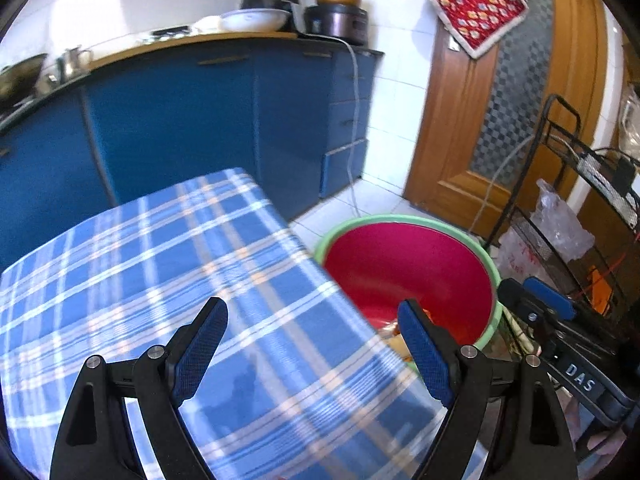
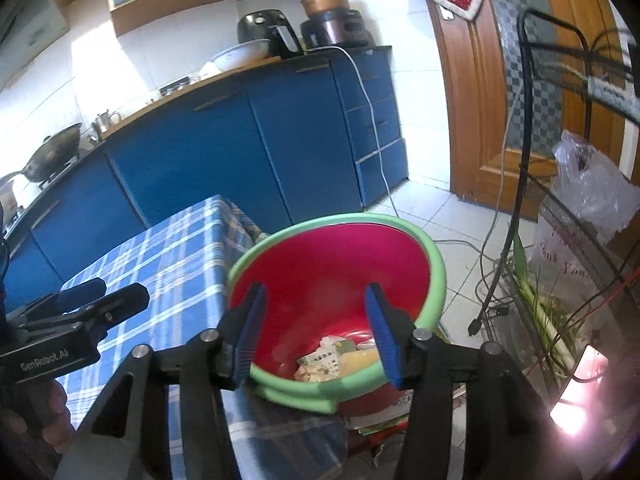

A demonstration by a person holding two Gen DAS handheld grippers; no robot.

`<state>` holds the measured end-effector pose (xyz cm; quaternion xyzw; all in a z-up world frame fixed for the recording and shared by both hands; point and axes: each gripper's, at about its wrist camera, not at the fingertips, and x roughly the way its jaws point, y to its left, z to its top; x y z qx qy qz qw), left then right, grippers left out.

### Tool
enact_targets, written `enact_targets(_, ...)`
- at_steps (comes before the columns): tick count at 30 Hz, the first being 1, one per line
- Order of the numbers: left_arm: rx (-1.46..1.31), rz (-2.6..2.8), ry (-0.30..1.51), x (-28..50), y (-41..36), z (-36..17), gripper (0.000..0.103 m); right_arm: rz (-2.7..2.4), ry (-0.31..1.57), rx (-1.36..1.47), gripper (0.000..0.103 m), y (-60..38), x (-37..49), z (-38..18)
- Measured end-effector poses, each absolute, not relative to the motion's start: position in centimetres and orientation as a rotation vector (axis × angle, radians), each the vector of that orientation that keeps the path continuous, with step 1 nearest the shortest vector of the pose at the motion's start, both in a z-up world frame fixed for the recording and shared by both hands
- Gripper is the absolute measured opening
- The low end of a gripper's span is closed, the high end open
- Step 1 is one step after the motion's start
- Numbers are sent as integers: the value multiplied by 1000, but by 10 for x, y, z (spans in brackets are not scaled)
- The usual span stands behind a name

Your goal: Collect trash

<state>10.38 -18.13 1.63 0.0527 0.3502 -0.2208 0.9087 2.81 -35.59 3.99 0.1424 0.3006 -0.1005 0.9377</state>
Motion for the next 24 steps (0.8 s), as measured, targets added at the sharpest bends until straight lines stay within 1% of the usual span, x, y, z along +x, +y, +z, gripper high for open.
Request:
enact_targets(11, 71, -310, 679, 71, -118, 35, 88, -176, 611, 205, 80, -293, 11, 68)
enact_targets(16, 49, -246, 683, 57, -91, 39, 88, -147, 611, 176, 84, -266, 3, 76)
enact_targets(19, 32, -216, 688, 50, -77, 40, 88, -132, 614, 158, 89, -252, -1, 79)
enact_targets(24, 17, -155, 686, 40, -59, 46, 88, -115, 615, 139, 91, -234, -10, 83)
